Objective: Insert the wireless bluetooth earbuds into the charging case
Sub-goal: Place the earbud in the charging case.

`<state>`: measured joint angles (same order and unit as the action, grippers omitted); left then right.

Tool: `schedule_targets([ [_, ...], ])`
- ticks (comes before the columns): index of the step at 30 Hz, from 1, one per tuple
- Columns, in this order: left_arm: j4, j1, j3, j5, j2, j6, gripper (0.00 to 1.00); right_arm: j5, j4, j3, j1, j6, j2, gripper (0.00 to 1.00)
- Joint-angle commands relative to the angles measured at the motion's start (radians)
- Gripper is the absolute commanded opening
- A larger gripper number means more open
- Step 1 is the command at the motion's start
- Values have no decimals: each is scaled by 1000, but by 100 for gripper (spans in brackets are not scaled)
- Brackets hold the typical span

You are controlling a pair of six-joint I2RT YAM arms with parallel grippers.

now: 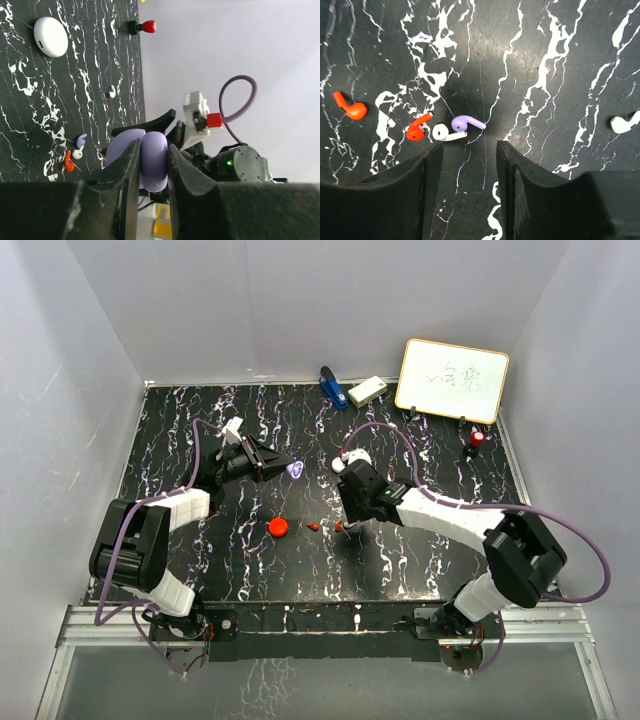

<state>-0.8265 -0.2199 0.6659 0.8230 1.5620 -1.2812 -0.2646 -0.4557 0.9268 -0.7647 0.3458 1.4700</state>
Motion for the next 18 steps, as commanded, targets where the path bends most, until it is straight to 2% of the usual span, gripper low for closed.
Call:
schedule_targets([
  [1,29,-2,18,2,-55,29,0,14,7,-4,-2,15,41,43],
  [18,17,-2,-3,7,-58,28,0,49,41,54,-1,63,124,39],
])
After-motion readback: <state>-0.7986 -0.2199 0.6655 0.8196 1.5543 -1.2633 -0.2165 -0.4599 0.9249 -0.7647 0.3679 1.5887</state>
